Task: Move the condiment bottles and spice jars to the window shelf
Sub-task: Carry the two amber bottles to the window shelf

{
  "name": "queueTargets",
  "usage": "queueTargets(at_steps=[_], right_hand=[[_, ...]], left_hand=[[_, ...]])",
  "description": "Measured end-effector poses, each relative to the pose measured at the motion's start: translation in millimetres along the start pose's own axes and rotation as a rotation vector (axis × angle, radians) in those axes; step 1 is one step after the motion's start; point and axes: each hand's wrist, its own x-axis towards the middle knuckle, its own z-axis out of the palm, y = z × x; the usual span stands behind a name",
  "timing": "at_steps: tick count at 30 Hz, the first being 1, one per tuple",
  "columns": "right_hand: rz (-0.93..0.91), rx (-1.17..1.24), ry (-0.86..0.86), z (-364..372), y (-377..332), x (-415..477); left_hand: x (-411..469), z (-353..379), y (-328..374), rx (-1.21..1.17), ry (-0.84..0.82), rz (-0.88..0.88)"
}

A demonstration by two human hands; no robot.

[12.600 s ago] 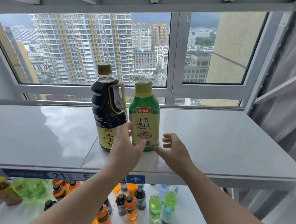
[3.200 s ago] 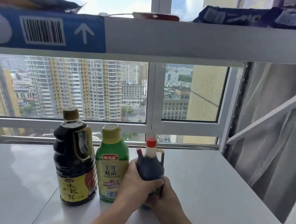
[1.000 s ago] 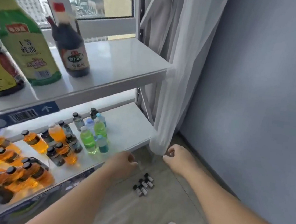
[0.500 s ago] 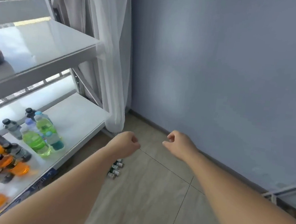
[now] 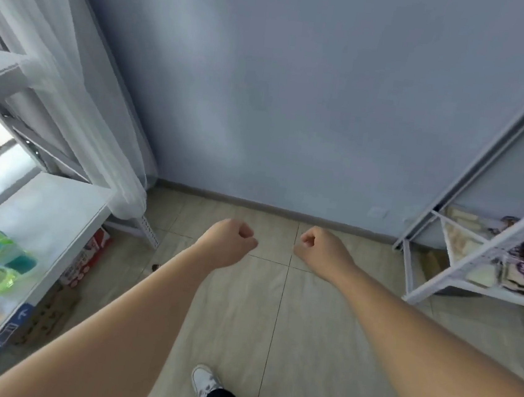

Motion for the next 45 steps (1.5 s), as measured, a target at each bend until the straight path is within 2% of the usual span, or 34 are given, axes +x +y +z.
queueTargets(at_steps=[6,13,18,31,37,45], right_hand=[[0.091,0.044,0.105,-51.1,81.8,-50.6],[0.157,0.086,0.196,-104.9,149.5,-64.8],[0.221,0.098,0.230,-138.9,185.5,-47.7],[0.395,0.137,0.345,-252.4,295.6,-21.7],[0.402,0.140,0.358,-296.5,364.6,-23.3],[0.349,0.129,0.299,-378.4,470.0,-59.3]], left_hand=[[-22.7,56.9,86.3,0.040,-0.065,0.148],[-14.5,100.4,163.0,0.045,-0.143,0.277],[21.6,127.8,203.6,-0.010,-0.210,0.258],[100.1,214.0,343.3,0.016,-0.405,0.386],[102.5,262.7,408.5,0.048,-0.384,0.374],[60.1,353.0,503.2,0.044,-0.370,0.350]])
